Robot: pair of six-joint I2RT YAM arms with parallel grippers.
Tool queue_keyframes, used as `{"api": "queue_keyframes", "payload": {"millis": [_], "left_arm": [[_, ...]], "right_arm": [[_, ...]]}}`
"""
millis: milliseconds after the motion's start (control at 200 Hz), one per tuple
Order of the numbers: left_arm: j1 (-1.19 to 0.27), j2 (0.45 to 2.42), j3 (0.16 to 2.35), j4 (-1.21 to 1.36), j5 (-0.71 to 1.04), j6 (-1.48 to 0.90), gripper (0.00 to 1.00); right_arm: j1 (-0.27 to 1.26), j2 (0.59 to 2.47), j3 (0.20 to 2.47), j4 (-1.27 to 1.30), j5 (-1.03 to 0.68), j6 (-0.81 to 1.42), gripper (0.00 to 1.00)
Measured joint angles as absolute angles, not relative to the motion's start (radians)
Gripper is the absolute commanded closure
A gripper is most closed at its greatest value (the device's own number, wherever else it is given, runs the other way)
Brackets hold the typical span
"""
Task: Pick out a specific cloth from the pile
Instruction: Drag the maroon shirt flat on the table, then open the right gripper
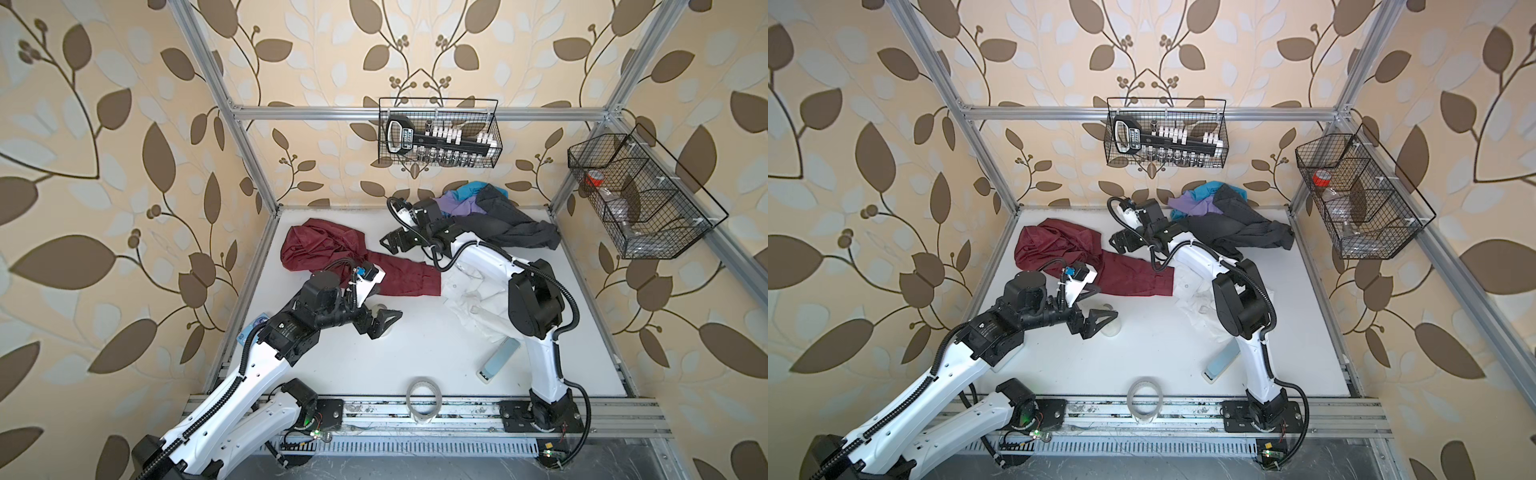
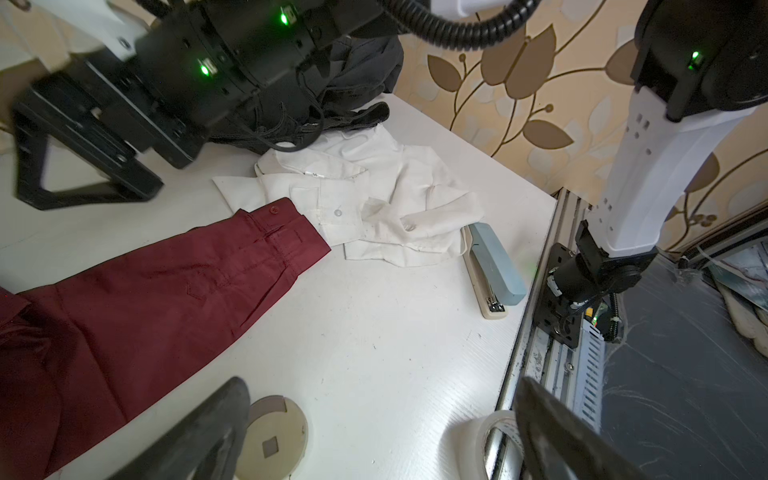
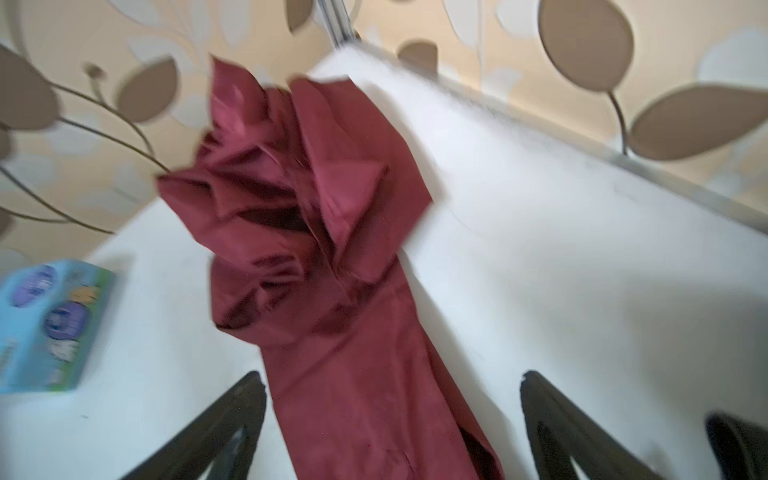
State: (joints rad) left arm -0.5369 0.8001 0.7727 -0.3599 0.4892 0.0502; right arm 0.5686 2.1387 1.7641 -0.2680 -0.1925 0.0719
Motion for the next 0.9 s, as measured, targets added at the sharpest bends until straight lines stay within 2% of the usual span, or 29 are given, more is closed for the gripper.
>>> {"api": "queue_keyframes", "payload": {"millis": [65, 250, 550, 675, 900], "left_arm": [[-0.538, 0.800, 0.773, -0.363, 0.489, 0.050, 0.01], [-0.538, 0.799, 0.773, -0.372, 0.489, 0.050, 0.01], [-0.541, 0.799, 0.773, -0.373, 0.487, 0.050, 0.01], [-0.545, 0.799, 0.773, -0.373, 0.487, 0.050, 0.01], [-0.545, 0.799, 0.773, -0.373, 0.485, 0.050, 0.01]], "right_arm": [[0.570, 2.140, 1.706, -0.316, -0.150, 0.066, 0.19], [0.574, 2.154, 1.585, -0.403, -0.066, 0.080, 0.32], [0.574, 2.226, 1.639, -0.382, -0.046, 0.112, 0.52], [0.574, 2.302, 1.740, -0.353, -0.070, 0.125, 0.53], [0.581, 2.489, 2.009, -0.313, -0.137, 0.150, 0.48]]}}
